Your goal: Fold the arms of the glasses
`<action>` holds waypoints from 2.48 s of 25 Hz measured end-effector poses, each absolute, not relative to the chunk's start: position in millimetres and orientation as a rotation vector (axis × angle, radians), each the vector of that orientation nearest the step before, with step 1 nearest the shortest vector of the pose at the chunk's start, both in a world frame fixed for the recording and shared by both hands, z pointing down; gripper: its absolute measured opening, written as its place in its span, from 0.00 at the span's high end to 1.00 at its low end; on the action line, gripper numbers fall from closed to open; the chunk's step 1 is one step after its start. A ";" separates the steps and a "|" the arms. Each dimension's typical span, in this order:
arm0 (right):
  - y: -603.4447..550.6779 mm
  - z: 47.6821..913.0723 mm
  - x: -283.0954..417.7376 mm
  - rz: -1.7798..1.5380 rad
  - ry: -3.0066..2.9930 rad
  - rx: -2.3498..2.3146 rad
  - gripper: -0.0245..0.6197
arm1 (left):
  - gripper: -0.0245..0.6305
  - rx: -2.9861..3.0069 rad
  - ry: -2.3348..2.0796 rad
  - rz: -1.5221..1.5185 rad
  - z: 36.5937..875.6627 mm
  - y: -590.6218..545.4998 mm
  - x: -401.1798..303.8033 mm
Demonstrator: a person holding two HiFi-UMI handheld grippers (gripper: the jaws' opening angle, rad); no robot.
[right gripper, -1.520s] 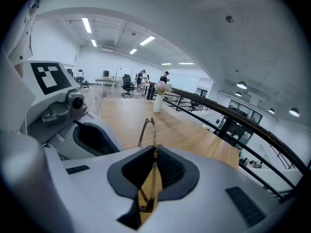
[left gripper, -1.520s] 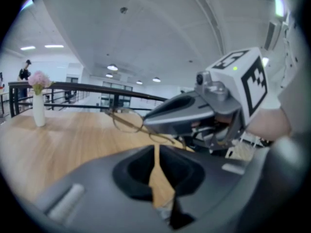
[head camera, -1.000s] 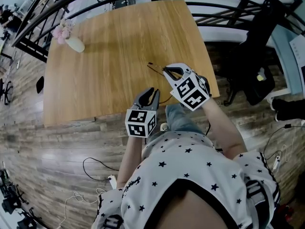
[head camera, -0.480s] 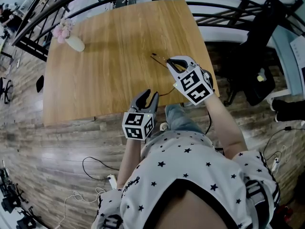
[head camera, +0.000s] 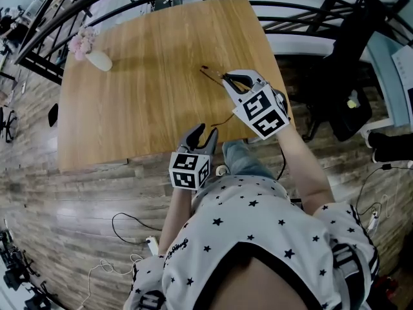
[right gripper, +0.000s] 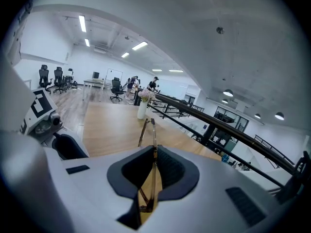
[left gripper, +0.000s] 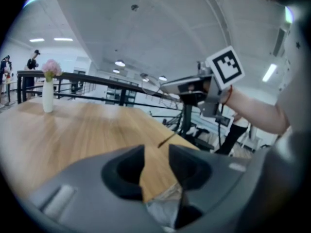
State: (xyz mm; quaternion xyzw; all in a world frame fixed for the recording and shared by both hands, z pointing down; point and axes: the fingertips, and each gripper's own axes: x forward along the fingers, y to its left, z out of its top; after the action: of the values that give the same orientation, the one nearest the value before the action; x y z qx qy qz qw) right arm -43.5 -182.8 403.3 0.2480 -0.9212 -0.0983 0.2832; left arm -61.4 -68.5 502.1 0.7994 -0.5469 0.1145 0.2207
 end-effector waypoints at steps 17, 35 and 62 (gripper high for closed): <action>-170.9 412.8 -43.0 -0.258 -2.455 0.612 0.91 | 0.74 2.139 -1.623 0.294 498.7 -76.8 -83.6; -148.9 430.7 -52.0 -0.229 -2.468 0.513 0.91 | 0.87 2.018 -1.772 0.156 481.0 -92.9 -115.0; -134.9 445.9 -80.6 -0.202 -2.482 0.401 0.91 | 0.94 2.016 -1.734 -0.003 460.6 -111.1 -106.9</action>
State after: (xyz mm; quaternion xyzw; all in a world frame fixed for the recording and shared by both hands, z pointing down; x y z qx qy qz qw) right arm -80.6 -134.9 445.9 0.1515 -0.9372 -0.0764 0.3047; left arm -106.9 -111.1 460.6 0.7361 -0.6333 -0.0013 0.2391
